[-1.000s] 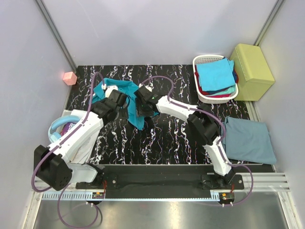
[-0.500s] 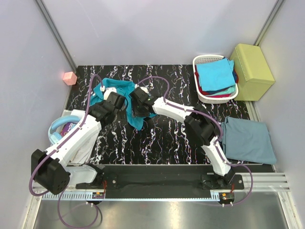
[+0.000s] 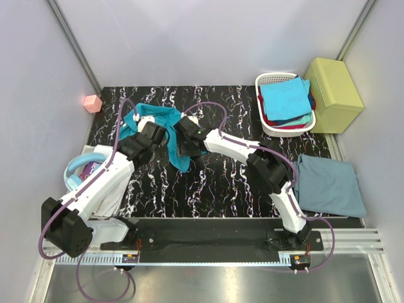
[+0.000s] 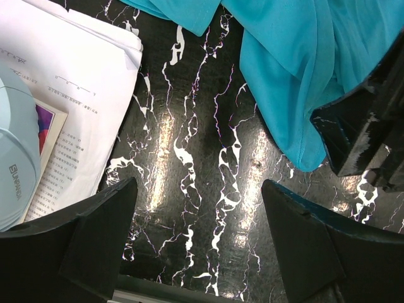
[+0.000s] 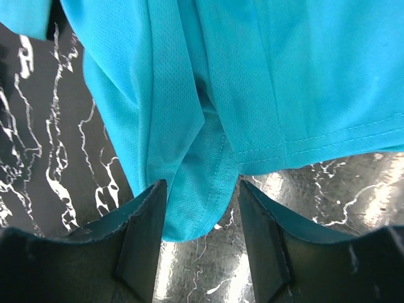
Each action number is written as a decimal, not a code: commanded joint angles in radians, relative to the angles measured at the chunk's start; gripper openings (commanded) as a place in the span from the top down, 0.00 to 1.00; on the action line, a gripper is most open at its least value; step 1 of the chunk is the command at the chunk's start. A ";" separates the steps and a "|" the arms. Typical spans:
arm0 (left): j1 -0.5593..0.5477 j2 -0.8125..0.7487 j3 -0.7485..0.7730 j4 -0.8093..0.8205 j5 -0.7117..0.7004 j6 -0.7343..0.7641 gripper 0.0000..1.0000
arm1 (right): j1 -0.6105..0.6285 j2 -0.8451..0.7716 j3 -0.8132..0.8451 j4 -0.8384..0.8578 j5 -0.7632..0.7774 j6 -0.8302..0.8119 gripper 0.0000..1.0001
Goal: Fold and stack the t-shirts
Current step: Flatten out the tshirt
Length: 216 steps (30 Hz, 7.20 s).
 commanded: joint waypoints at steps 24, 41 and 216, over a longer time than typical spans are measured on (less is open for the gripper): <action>0.006 -0.007 -0.016 0.034 0.014 0.008 0.14 | -0.091 0.023 0.032 0.001 0.019 0.035 0.43; 0.006 -0.004 -0.030 0.044 0.036 0.003 0.14 | -0.057 0.007 0.016 0.018 0.027 0.052 0.55; 0.041 0.703 0.409 0.242 0.237 -0.008 0.18 | -0.037 -0.681 -0.754 -0.232 0.277 0.156 1.00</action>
